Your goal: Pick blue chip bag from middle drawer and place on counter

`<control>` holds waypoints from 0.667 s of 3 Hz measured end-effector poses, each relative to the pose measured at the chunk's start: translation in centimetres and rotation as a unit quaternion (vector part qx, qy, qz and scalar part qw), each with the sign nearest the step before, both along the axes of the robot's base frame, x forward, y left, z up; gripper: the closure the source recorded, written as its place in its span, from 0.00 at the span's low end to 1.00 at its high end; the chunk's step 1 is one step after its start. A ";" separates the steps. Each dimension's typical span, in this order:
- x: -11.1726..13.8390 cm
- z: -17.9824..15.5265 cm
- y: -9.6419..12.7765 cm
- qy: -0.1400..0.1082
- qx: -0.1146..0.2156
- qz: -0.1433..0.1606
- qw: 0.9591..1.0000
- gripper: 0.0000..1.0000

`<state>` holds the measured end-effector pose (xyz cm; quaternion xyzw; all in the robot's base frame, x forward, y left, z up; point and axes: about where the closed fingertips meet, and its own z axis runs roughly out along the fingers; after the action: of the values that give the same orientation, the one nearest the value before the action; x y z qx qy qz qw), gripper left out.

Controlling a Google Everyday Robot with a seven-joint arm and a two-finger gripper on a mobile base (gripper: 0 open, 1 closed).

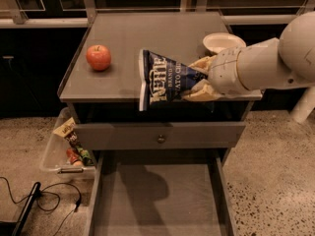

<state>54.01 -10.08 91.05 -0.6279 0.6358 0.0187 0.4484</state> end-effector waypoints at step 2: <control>5.2 0.4 -1.6 -0.034 0.014 0.014 0.999 1.00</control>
Offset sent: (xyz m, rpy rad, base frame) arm 0.1568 -0.0279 0.0532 0.0982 -0.2112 0.0747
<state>59.16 -11.64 91.45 -0.6309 0.6108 0.0125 0.4783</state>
